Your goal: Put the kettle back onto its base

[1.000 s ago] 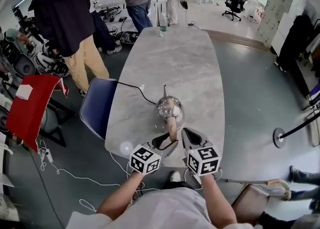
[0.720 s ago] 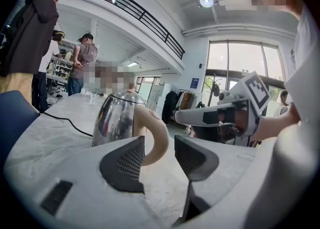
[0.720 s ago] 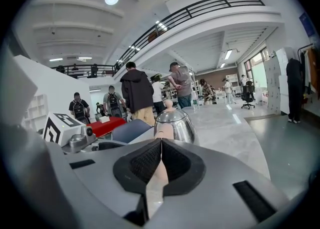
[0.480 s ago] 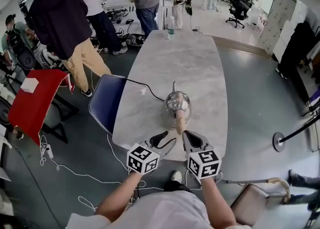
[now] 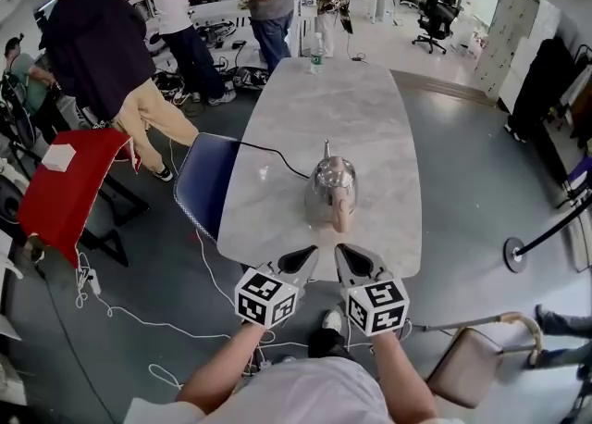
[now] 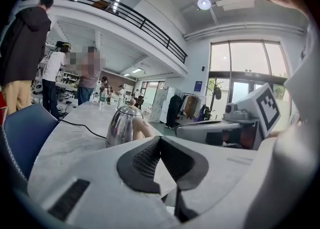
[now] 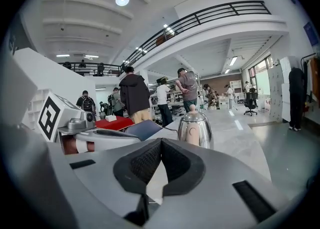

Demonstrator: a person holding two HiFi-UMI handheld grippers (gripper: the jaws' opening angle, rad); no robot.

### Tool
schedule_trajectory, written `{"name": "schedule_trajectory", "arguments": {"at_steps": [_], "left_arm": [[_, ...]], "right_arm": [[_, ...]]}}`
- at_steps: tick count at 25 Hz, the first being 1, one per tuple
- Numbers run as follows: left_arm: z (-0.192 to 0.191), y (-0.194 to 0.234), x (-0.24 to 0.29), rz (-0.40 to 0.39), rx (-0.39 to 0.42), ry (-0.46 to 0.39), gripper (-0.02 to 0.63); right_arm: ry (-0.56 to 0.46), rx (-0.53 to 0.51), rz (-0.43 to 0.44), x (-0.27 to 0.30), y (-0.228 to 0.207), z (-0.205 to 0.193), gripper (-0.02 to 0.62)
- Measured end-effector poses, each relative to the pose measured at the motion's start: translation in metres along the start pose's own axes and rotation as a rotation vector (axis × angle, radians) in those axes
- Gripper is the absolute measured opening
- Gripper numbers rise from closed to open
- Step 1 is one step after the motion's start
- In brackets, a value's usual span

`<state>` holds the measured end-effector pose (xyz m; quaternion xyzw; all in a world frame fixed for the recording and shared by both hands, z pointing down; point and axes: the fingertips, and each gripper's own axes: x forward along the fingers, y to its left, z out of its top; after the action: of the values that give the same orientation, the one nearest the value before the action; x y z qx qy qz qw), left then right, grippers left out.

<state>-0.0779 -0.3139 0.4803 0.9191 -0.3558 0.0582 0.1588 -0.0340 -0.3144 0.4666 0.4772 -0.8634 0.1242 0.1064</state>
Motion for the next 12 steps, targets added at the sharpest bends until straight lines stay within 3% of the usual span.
{"name": "schedule_trajectory", "arguments": {"at_steps": [12], "left_arm": [[-0.011, -0.039, -0.038, -0.028, 0.018, -0.004, 0.008]], "right_arm": [[-0.009, 0.0, -0.012, -0.041, 0.034, -0.014, 0.005]]}}
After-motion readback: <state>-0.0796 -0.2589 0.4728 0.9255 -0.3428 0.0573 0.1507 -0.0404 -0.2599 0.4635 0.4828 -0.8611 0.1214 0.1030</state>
